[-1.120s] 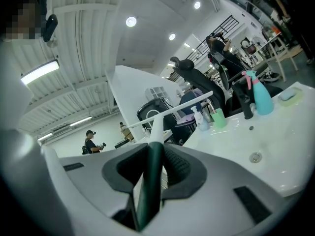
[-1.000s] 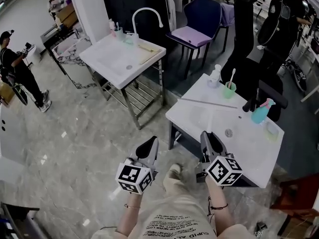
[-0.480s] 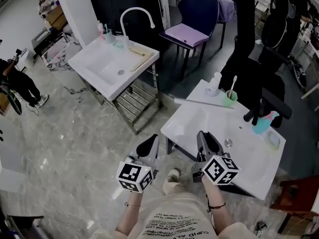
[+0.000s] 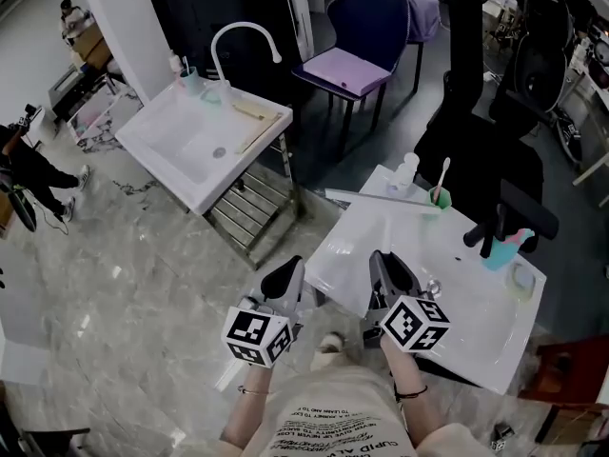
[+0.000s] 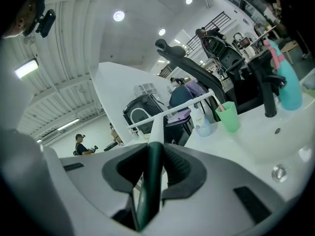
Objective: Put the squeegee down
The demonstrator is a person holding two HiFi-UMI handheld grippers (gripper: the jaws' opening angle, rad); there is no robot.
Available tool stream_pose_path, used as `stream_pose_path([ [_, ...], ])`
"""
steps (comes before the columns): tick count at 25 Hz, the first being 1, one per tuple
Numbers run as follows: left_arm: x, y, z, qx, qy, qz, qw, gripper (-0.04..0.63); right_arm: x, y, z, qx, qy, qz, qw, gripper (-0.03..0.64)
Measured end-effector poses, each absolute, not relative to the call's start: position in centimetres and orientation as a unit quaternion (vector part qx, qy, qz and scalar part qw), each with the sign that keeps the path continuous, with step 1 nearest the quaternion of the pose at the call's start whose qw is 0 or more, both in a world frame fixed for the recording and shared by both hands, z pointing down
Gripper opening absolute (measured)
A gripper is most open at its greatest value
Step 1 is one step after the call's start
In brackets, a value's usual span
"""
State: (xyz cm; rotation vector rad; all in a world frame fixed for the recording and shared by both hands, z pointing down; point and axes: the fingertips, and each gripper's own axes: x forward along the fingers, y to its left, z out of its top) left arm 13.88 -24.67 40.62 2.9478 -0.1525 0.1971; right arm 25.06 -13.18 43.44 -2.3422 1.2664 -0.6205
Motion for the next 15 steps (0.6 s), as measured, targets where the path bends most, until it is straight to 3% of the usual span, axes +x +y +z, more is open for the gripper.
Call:
stream_pose_path([
  [15, 19.7, -26.6, 42.4, 0.991, -0.015, 0.091, 0.101, 0.021, 29.0, -16.0, 46.9, -0.846, 0.404, -0.268, 0.222, 0.098],
])
